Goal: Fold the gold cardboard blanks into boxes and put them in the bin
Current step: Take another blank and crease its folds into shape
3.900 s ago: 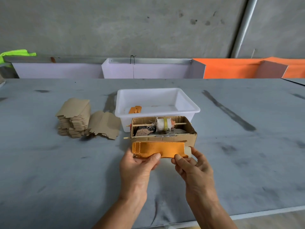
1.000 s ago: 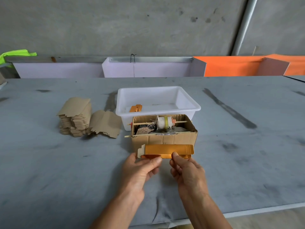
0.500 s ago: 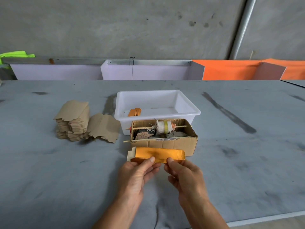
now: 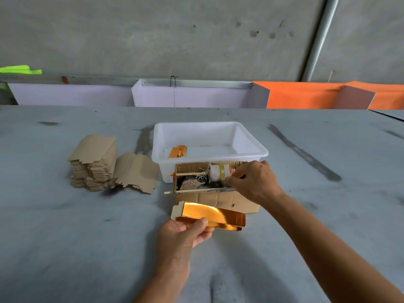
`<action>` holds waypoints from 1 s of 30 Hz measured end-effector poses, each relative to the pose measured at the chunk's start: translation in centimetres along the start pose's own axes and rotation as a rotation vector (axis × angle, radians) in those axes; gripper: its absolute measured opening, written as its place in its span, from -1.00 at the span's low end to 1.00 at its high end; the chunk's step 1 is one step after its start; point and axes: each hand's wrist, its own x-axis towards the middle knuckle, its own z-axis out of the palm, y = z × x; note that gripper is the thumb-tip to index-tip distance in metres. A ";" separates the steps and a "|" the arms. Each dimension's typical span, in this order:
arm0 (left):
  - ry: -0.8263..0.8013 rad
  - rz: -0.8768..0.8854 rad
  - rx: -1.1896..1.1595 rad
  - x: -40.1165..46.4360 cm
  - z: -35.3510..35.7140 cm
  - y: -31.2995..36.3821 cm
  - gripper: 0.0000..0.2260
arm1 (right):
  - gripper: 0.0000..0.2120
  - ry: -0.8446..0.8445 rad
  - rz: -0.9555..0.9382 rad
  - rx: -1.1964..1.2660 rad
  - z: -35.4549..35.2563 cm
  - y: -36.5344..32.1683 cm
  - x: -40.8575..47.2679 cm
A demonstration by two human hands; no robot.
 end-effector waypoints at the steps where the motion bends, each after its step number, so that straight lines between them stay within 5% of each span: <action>1: -0.004 0.004 0.007 0.0 0.0 0.0 -0.90 | -0.65 -0.042 0.010 -0.024 0.1 0.0 0.5; 8: -0.039 0.015 0.013 -0.2 0.0 0.2 -0.96 | -0.62 -0.182 0.036 -0.061 0.3 -0.6 1.6; 30: -0.038 0.034 0.049 -0.5 0.3 0.4 -0.92 | -0.69 -0.199 0.240 0.260 0.9 -1.1 2.2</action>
